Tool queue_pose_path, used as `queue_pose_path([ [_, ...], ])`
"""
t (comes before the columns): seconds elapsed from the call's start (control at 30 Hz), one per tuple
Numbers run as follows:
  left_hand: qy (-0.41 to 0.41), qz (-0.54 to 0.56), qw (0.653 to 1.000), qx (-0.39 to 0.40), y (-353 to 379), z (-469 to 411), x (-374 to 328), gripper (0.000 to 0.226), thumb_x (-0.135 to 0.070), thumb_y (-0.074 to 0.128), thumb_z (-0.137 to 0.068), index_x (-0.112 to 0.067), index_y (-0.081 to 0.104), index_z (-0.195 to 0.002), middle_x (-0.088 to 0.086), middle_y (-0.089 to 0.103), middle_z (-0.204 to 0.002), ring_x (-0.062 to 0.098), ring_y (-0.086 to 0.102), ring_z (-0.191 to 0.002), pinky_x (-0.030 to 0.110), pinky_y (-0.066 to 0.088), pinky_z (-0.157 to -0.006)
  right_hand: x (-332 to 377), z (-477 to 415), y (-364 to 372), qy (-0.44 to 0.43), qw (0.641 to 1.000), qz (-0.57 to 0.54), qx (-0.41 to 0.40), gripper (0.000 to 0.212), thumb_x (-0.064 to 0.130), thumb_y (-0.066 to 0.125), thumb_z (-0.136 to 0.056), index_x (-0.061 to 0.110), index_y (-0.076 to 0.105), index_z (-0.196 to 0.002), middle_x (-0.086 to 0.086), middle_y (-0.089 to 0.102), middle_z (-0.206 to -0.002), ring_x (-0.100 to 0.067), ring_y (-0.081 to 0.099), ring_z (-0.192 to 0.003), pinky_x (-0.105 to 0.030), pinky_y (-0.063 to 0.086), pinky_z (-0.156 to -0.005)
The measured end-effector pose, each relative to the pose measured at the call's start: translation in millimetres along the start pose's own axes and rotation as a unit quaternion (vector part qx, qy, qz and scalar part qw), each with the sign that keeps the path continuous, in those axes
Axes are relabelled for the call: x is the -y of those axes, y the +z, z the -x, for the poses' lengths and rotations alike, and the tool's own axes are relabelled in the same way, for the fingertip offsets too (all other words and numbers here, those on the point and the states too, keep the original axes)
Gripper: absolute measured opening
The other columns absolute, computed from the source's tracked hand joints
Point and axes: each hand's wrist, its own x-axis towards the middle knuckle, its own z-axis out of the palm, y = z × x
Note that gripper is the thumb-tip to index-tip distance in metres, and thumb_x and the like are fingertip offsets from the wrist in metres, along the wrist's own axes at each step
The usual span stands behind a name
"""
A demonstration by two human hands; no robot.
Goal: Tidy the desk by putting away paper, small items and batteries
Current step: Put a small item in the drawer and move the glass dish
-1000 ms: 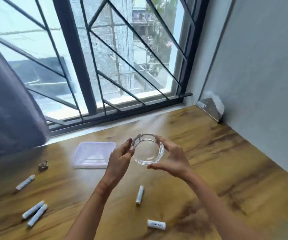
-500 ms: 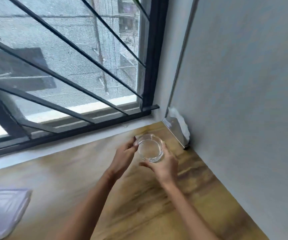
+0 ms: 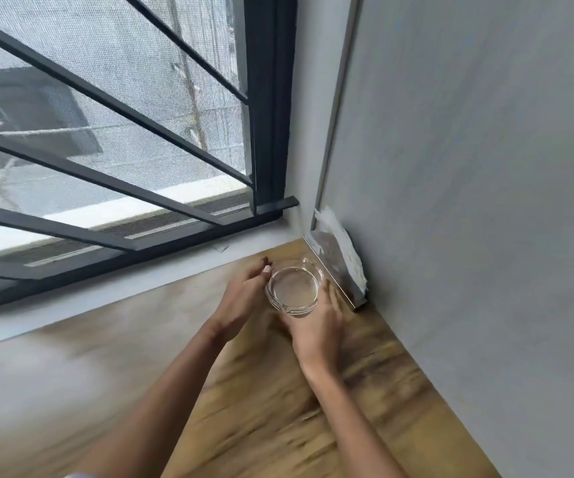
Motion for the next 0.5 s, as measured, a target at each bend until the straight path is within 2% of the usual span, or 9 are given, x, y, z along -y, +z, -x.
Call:
queue_pose_path([
  [0.1, 0.018, -0.001, 1.0, -0.003, 4, -7, 1, 0.027, -0.012, 0.04, -0.097, 0.003, 0.062, -0.098, 0.001, 0.058, -0.096, 0.011, 0.05, -0.092, 0.03, 0.039, -0.087, -1, -3, 2, 0.0, 1.0, 0.004, 0.005, 0.104, 0.037, 0.086, -0.052, 0.001, 0.039, -0.137, -0.012, 0.044, -0.141, -0.023, 0.038, -0.132, -0.027, 0.025, -0.107],
  [0.23, 0.019, -0.018, 0.999, -0.019, 7, -12, 4, 0.025, -0.014, 0.04, -0.097, -0.004, 0.064, -0.096, 0.0, 0.058, -0.098, 0.009, 0.05, -0.092, 0.028, 0.039, -0.088, -2, -7, 1, 0.011, 1.0, -0.014, 0.002, 0.102, 0.03, 0.088, -0.052, -0.001, 0.039, -0.136, -0.016, 0.044, -0.14, -0.026, 0.04, -0.13, -0.026, 0.027, -0.105],
  [0.33, 0.026, -0.03, 0.999, -0.022, 8, -15, 5, 0.029, -0.017, 0.041, -0.097, 0.003, 0.062, -0.097, 0.0, 0.057, -0.096, 0.009, 0.049, -0.091, 0.029, 0.039, -0.087, -2, -8, 1, 0.017, 0.999, -0.025, 0.012, 0.101, 0.026, 0.088, -0.053, -0.002, 0.037, -0.137, -0.017, 0.042, -0.141, -0.025, 0.038, -0.132, -0.023, 0.024, -0.106],
  [0.5, 0.029, -0.023, 0.999, -0.037, 13, -10, -1, 0.027, -0.013, 0.04, -0.097, -0.017, 0.066, -0.093, -0.01, 0.063, -0.093, 0.0, 0.054, -0.086, 0.016, 0.042, -0.08, -1, -9, -2, 0.021, 0.998, -0.047, 0.023, 0.102, 0.024, 0.087, -0.055, -0.003, 0.035, -0.138, -0.018, 0.039, -0.142, -0.025, 0.035, -0.133, -0.02, 0.021, -0.107],
])
